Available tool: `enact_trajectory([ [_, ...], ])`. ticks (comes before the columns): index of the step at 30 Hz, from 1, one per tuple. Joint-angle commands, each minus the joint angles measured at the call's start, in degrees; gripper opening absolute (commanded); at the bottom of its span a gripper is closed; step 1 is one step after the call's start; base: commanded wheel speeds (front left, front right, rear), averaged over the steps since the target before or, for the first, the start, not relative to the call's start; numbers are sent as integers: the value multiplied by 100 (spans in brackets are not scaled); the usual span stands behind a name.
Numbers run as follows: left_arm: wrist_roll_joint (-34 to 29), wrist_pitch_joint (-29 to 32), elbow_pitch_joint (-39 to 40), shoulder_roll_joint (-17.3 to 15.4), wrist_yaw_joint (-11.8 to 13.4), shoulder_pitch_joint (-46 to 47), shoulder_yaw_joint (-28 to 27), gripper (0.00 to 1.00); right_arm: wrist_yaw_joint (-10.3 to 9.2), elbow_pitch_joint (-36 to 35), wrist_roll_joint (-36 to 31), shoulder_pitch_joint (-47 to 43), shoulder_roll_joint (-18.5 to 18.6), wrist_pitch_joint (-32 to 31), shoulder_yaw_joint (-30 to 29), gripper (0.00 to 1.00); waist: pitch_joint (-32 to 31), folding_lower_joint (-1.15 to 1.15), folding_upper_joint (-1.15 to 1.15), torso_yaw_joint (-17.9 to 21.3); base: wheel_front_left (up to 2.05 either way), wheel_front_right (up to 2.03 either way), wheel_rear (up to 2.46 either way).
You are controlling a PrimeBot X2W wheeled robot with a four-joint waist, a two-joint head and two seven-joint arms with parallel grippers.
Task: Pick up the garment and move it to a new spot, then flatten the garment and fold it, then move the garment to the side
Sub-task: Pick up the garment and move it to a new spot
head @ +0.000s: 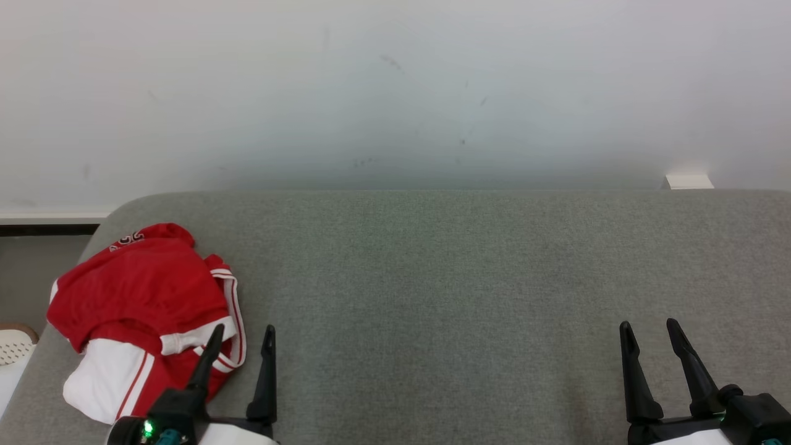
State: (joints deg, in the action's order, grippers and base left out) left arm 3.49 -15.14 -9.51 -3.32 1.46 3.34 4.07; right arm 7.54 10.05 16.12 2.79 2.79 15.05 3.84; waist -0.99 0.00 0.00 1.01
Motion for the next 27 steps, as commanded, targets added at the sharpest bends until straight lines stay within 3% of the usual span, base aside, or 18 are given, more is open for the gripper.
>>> enact_trajectory([
  [1,-82,-2,-24,-6,-12,10,-28,100,-10,8,13,-43,22,18,4,100,-2,0,0,-10,0,0,0],
  [12,113,-3,-54,15,-56,62,-189,100,-10,-1,95,-72,19,10,236,100,27,0,0,-399,0,0,0],
  [27,253,-2,-80,30,2,34,-405,100,-10,-135,129,-127,19,10,557,100,73,0,0,-1851,0,0,0],
])
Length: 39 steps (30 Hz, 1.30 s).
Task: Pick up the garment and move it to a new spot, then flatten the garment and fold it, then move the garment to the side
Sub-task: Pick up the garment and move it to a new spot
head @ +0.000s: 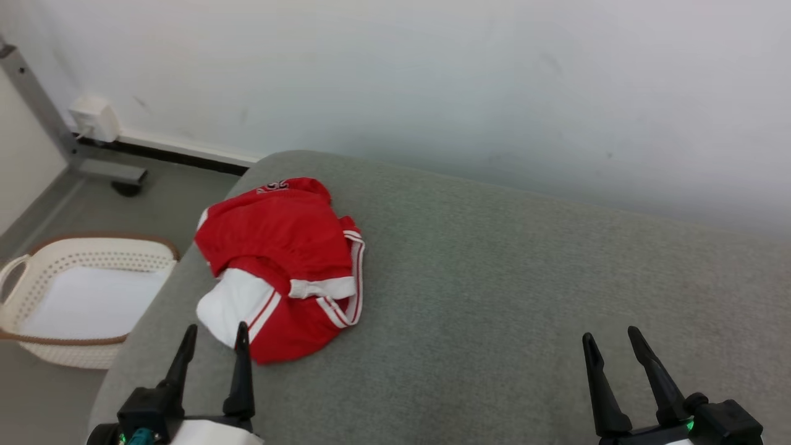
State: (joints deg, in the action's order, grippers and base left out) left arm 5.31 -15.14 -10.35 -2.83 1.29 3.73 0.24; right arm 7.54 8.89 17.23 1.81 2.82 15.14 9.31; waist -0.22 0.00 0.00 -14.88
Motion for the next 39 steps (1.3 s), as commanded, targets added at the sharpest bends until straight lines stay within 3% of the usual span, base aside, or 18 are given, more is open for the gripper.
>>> enact_trajectory([
  [1,81,-2,6,-18,25,-12,-40,100,-10,-28,36,-20,17,0,17,100,0,0,0,-359,0,0,0],
  [11,130,-2,-126,-15,0,-17,-133,100,-10,-16,98,85,17,0,95,100,-6,0,0,-940,0,0,0],
  [18,173,-2,-259,-14,-21,27,-143,100,-10,1,120,113,16,0,118,100,-7,0,0,-947,0,0,0],
  [23,490,1,-390,-12,-175,208,-168,100,-10,7,70,146,17,0,133,100,19,0,0,-831,0,0,0],
  [31,825,1190,-681,-238,-533,935,-28,100,-10,-54,39,254,15,1,33,100,78,0,0,-543,0,0,0],
  [39,1507,2193,-1083,-514,-789,1561,-17,100,-10,-120,-25,467,18,0,13,100,407,0,0,50,0,0,0],
])
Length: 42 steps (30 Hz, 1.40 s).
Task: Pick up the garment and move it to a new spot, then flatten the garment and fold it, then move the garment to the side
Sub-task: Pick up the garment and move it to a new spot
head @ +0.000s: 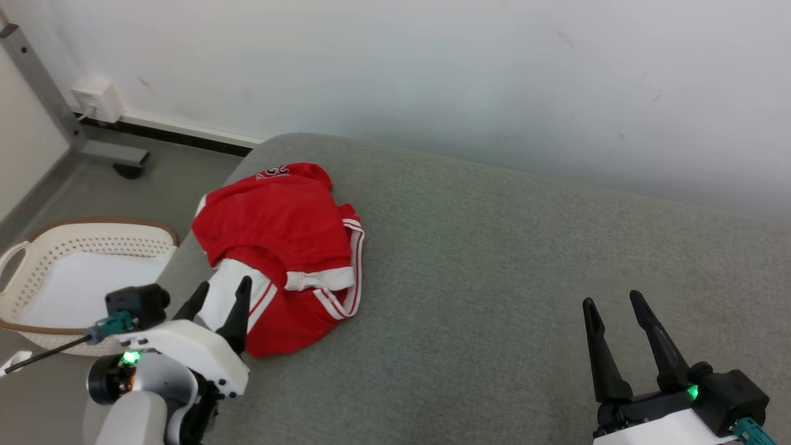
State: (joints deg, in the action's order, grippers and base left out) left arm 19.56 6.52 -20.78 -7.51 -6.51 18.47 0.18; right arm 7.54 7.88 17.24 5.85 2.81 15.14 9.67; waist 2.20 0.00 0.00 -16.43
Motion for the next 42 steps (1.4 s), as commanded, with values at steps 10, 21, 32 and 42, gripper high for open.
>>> enact_trajectory([
  [10,552,170,-675,-232,-85,544,99,100,-10,-69,-52,264,46,0,-53,100,594,0,0,890,0,0,0],
  [21,746,-16,-1255,-450,-95,729,257,0,-10,-39,38,262,31,0,-83,100,657,0,0,1338,0,0,0],
  [32,683,-3,-919,-735,-100,881,478,0,-10,20,119,99,14,0,-131,100,172,0,0,1290,0,0,0],
  [42,756,923,320,-932,-96,1868,923,0,-10,-19,213,67,13,0,-179,100,-32,0,0,1567,0,0,0],
])
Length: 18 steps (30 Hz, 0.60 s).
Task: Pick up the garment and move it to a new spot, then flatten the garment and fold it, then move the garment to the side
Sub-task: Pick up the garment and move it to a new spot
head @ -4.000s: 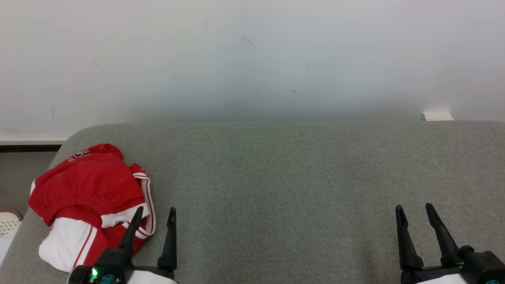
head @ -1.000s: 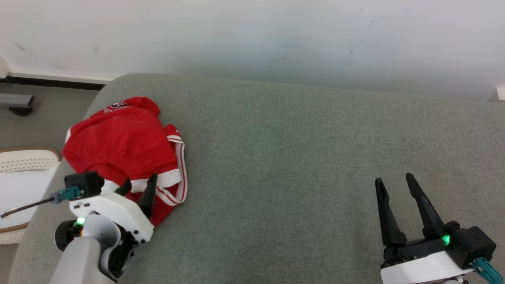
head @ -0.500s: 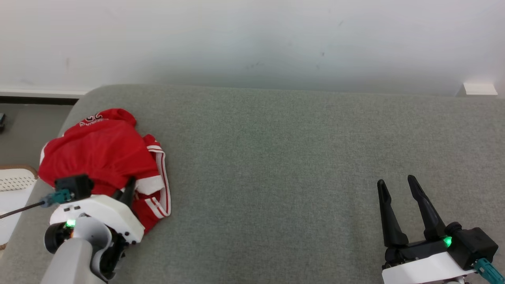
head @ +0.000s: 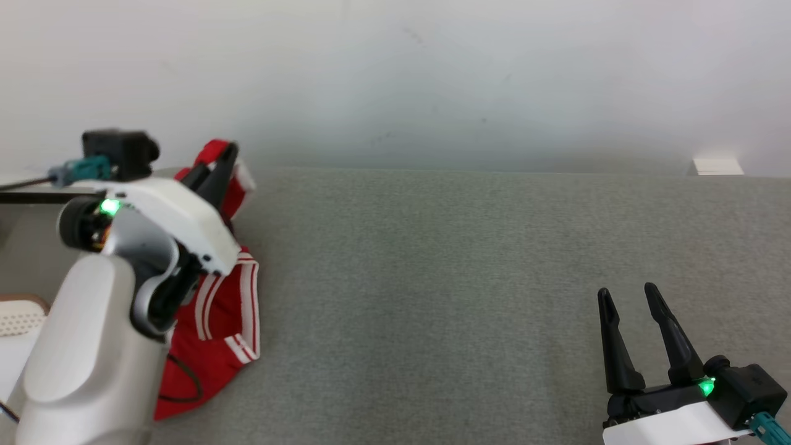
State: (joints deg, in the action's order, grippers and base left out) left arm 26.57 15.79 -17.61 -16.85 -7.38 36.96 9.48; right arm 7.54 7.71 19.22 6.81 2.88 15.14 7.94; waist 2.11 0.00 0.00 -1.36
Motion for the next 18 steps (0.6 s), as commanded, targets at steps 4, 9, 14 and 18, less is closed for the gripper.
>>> enact_trajectory([
  [4,156,235,237,104,-10,394,347,0,-10,23,161,12,8,0,2,100,-114,0,0,332,0,0,0],
  [9,300,425,488,222,-10,677,802,0,-10,-18,365,89,11,0,60,100,-225,0,0,843,0,0,0],
  [14,726,504,693,575,-10,907,927,0,-10,-94,424,94,9,-1,-69,100,-288,0,0,1343,0,0,0],
  [18,1020,342,824,929,97,1014,807,0,-10,-138,364,47,9,-1,-236,100,-299,0,0,1670,0,0,0],
])
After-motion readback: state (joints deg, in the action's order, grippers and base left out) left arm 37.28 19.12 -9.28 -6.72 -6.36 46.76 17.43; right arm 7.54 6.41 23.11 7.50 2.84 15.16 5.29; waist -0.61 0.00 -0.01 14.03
